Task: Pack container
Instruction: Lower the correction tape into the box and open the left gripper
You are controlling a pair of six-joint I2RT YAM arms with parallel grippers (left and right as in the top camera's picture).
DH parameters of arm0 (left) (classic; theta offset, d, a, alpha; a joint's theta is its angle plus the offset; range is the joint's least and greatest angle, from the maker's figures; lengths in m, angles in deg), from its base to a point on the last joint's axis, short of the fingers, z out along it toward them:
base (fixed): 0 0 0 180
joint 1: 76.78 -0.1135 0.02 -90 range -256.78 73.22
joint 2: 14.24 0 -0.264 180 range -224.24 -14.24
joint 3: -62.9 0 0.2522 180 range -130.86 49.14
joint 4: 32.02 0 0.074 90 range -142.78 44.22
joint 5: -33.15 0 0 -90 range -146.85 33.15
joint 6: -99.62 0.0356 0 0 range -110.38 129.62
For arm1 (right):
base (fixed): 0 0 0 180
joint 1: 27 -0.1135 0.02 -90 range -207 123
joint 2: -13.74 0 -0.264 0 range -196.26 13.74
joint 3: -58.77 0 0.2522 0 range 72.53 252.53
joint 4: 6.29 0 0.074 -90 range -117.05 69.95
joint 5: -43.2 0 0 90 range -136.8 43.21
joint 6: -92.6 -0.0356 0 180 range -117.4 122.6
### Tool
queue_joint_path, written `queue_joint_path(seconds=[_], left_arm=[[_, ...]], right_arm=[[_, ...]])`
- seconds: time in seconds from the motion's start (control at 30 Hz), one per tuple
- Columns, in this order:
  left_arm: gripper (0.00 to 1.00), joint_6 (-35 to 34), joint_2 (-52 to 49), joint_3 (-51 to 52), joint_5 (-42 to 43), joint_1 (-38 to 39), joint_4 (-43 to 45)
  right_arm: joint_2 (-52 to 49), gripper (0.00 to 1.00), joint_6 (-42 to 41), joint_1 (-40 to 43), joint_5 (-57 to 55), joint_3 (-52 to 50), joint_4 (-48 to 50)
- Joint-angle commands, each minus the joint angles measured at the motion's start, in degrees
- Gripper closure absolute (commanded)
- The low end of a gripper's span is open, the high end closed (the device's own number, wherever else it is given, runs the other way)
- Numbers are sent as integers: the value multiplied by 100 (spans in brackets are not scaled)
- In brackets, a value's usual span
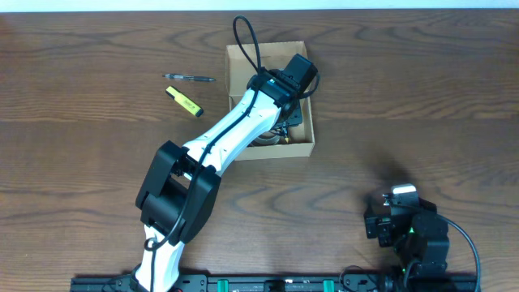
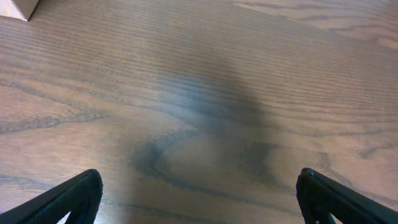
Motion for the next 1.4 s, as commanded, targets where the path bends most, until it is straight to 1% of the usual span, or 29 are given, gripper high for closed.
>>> queue_joint_path(seconds=[0.0,0.17,0.27,0.4,0.47,0.67,0.77,1.1,1.17,1.23,1.37], left_arm=[[76,37,-83,55,-17,24,0],[71,37,-83,55,-22,24,7],[64,37,-83,52,-31,24,9],[60,37,-83,55,-46,24,26],[53,37,-83,55,-50,24,46],[45,37,-83,52,-48,24,96],[37,37,-83,55,-46,24,116],[28,22,48,46,-79,24,313],[28,-229,236,46,-345,22,282],[23,-402,487,46,-684,7,234],[21,-903,1099,46,-1471,-129,-33]], right_arm=[[39,1,-90,-48,-37,-52,-4],[39,1,-90,-48,-39,-52,-4],[39,1,-90,-48,-37,-52,-4],[39,1,-90,-48,-37,-52,-4],[39,1,-90,-48,-39,-52,-4],[39,1,-90,-48,-37,-52,-4],[39,1,-90,-48,-37,-52,-4],[39,1,-90,-48,-39,-52,-4],[39,1,-90,-48,-37,-52,-4],[39,1,-90,-48,-39,-52,-4],[39,1,-90,-48,-39,-52,-4]])
